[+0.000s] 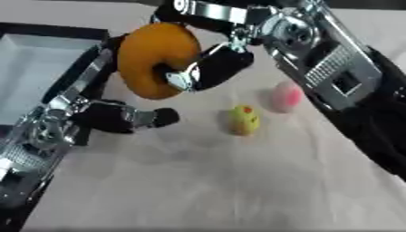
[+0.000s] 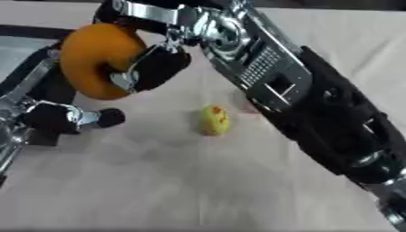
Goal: Pick up the objects with one hand, pass them to the other hand, and then place them into the box on the other side of the table.
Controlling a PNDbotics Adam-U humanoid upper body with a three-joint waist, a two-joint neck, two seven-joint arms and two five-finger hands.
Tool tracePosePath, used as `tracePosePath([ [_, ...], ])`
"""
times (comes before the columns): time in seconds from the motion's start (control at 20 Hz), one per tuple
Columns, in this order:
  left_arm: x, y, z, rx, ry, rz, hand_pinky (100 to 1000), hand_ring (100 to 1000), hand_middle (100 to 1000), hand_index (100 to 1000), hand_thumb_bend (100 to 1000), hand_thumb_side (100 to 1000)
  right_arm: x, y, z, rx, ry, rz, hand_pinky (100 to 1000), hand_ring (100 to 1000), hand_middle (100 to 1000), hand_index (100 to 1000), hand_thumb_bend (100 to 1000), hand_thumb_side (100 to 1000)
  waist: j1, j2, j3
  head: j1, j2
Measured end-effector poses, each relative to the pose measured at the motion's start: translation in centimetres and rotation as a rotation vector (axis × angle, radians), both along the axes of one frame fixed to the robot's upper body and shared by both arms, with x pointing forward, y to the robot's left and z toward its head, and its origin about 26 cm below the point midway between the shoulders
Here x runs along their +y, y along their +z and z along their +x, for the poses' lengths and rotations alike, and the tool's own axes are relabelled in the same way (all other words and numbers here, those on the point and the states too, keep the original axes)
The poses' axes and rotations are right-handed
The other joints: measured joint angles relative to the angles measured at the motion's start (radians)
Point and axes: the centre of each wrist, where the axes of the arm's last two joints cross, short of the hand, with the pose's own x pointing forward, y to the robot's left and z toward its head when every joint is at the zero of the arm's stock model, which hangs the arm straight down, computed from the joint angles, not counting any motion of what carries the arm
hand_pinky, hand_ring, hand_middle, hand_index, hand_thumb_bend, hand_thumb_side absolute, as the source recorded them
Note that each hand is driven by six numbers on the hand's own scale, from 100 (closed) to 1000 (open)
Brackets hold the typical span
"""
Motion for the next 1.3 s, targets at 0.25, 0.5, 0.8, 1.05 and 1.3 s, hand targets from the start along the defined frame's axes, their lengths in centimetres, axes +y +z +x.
tracePosePath([
  [0.25,0.0,0.0,0.0,0.005,0.006,-0.037,655,697,623,853,677,449,-0.2,0.0,0.1,0.000,-0.006,-0.003,793,655,485,545,100,100,0.000,0.000,-0.002,0.000,-0.005],
  [0.5,0.0,0.0,0.0,-0.005,0.075,-0.148,630,651,572,788,603,439,-0.2,-0.1,0.1,0.022,-0.005,-0.009,790,656,485,545,100,100,0.000,0.000,-0.003,0.000,-0.007],
  [0.8,-0.3,-0.2,-0.1,-0.019,0.131,-0.239,606,606,516,718,457,382,-0.6,-0.1,0.4,0.054,-0.020,-0.005,788,658,484,545,100,100,0.000,0.000,-0.003,0.001,-0.007],
  [1.05,-0.8,-0.3,-0.1,-0.011,0.140,-0.290,560,526,401,585,181,100,-0.7,-0.3,0.6,0.073,-0.028,-0.005,786,659,491,558,100,100,0.000,0.000,-0.003,0.004,-0.007],
  [1.3,-1.1,-0.2,-0.1,0.000,0.133,-0.287,502,452,291,467,100,100,-0.6,-0.5,0.7,0.084,-0.025,-0.007,786,672,511,583,100,100,0.000,0.000,-0.003,0.004,-0.007],
])
